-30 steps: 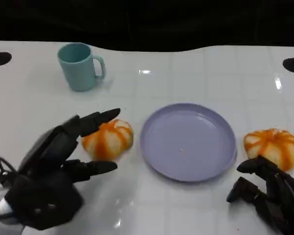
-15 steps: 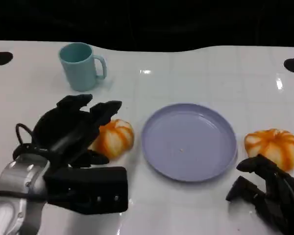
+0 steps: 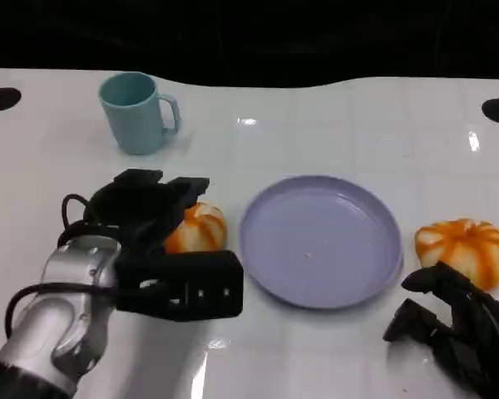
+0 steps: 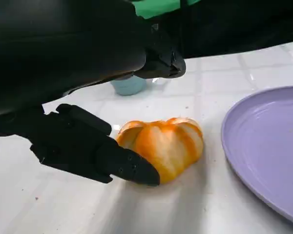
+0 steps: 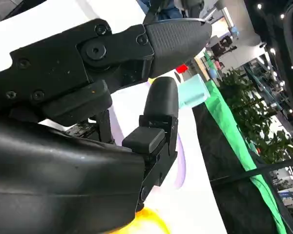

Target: Grasp the bread from the table and place it into the plate.

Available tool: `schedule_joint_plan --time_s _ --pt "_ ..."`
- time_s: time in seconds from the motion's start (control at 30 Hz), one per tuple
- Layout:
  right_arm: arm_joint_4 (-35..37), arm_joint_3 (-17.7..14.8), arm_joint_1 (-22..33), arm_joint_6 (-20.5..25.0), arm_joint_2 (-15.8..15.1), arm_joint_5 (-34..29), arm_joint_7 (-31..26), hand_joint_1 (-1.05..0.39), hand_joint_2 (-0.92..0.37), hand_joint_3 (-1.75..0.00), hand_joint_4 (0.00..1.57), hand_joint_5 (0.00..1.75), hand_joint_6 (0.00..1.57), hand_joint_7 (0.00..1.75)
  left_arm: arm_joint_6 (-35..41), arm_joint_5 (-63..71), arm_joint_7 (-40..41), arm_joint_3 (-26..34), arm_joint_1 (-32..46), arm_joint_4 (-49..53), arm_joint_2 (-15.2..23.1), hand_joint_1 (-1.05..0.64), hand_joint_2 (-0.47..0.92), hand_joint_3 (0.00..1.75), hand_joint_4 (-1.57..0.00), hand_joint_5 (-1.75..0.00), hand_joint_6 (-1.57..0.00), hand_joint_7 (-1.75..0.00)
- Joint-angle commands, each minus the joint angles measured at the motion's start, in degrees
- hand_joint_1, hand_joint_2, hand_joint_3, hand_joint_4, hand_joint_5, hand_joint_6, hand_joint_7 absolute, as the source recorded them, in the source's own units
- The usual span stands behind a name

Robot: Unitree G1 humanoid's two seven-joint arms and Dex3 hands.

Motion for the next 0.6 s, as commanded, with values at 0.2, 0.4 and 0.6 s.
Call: schedule_joint_plan --time_s 0.2,0.4,0.6 --pt "-0.70 0.36 1.22 -0.17 -0.62 -0.23 -0.30 -0.52 -0.92 -0.21 0.68 1.47 0.63 1.14 3.89 -1.01 0.09 -3.71 -6.52 10.17 -2.17 -0.41 0.77 0.00 -0.02 -0.18 -0.21 0.00" --pt "-1.71 0.63 1.86 -0.83 -0.31 -0.65 -1.10 -0.52 -0.92 -0.20 0.68 1.49 0.63 1.16 3.74 -2.47 2.48 -5.07 -10.36 18.51 -3.98 -0.39 0.76 0.00 -0.05 -0.19 -0.23 -0.01" --pt "-1.75 0.77 1.98 -0.90 -0.40 -0.50 -0.85 -0.52 -0.92 -0.20 0.68 1.50 0.62 1.18 3.00 -3.95 4.17 -5.77 -12.19 23.51 -4.69 -0.39 0.75 0.00 -0.05 -0.18 -0.23 -0.01"
